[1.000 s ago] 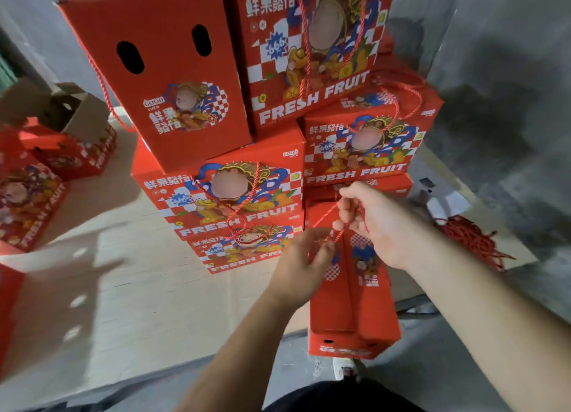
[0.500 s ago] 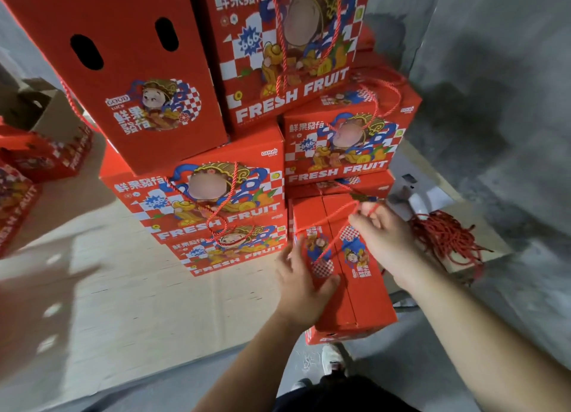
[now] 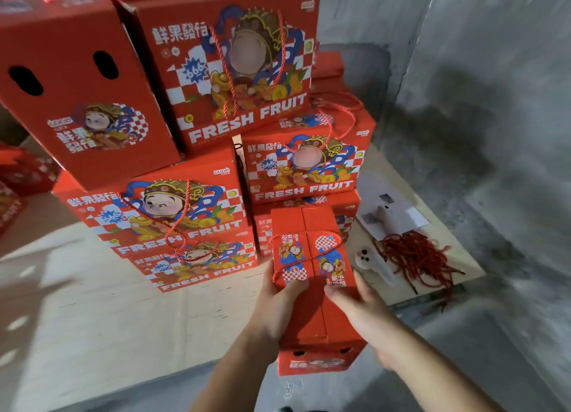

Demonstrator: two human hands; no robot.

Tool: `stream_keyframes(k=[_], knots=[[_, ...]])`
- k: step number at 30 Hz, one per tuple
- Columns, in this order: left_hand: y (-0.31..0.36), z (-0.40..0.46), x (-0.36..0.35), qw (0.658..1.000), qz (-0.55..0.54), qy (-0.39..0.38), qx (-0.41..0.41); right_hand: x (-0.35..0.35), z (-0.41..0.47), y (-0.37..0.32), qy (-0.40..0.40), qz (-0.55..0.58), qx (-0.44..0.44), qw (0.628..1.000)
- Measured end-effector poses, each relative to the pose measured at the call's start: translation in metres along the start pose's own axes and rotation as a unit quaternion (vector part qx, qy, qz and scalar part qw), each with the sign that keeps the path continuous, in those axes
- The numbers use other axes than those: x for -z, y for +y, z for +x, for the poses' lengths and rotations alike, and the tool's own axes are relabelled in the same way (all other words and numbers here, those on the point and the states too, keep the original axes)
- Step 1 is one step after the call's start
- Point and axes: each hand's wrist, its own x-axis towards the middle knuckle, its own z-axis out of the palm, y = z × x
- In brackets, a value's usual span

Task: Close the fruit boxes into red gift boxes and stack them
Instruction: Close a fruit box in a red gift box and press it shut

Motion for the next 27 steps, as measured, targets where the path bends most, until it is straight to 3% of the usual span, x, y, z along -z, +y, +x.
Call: stream_keyframes(k=[6, 15, 27], knots=[[0.003, -0.013, -0.094, 0.999, 0.008, 0.008, -0.039, 0.093, -0.016, -0.019, -0.028, 0.041, 0.066, 0.997], [-0.018, -0.022, -0.224, 1.000, -0.005, 0.014, -0.005, 0.228, -0.027, -0.016, -0.014, 0.029, 0.108, 0.994], [0.010, 0.058, -0.314, 0.999, 0.018, 0.008, -0.030, 0.308, 0.058, -0.047, -0.018, 0.057, 0.140, 0.988]])
